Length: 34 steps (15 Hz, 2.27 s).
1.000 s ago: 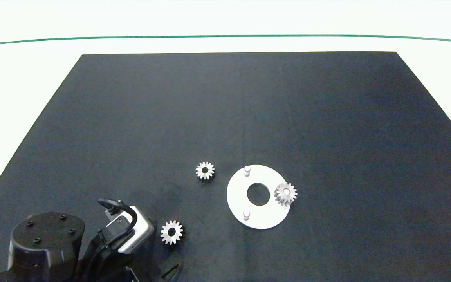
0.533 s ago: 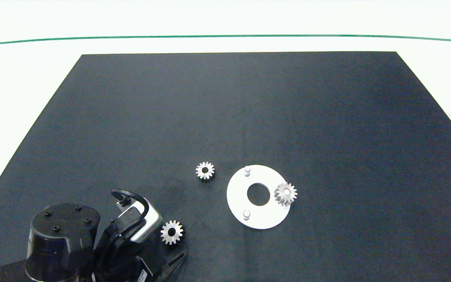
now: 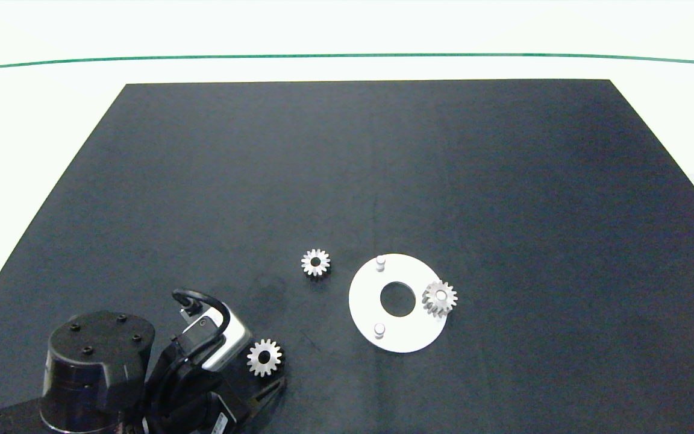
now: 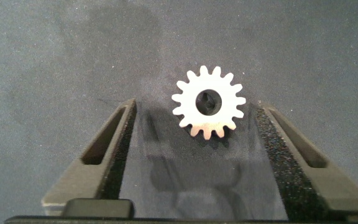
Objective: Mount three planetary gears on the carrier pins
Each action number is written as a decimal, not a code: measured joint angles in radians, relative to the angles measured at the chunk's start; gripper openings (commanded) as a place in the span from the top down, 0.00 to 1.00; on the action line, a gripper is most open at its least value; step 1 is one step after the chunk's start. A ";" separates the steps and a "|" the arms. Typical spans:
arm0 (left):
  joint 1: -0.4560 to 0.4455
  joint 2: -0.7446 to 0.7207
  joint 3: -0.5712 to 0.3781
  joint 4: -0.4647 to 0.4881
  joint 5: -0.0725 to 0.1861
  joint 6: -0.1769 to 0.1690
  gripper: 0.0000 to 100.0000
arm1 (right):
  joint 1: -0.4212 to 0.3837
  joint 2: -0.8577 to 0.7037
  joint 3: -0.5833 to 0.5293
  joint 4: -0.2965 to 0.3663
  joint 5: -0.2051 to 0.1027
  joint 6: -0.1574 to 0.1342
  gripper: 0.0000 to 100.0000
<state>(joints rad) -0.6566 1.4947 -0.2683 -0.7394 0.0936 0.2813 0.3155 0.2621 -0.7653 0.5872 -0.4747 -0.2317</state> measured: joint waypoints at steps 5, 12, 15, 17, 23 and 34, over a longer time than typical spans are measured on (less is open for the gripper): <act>-0.001 0.003 -0.003 0.000 -0.002 0.000 0.39 | 0.000 0.004 -0.003 -0.004 0.000 -0.001 0.00; -0.018 0.028 -0.003 -0.036 0.002 -0.002 0.52 | 0.000 0.006 -0.003 -0.003 0.000 -0.001 0.00; -0.026 0.045 0.005 -0.061 0.022 -0.002 0.58 | 0.000 0.006 -0.003 -0.003 0.000 -0.001 0.00; -0.030 0.052 0.007 -0.066 0.028 0.000 0.63 | 0.000 0.006 -0.004 -0.003 0.000 -0.001 0.00; -0.037 0.055 0.004 -0.067 0.036 0.001 0.75 | 0.000 0.004 -0.007 -0.003 0.000 -0.001 0.00; -0.078 0.017 -0.030 -0.060 0.050 -0.004 0.87 | -0.004 -0.016 0.029 0.049 0.000 0.000 0.00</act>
<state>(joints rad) -0.7345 1.5119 -0.2981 -0.7989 0.1432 0.2774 0.3111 0.2457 -0.7368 0.6360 -0.4747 -0.2313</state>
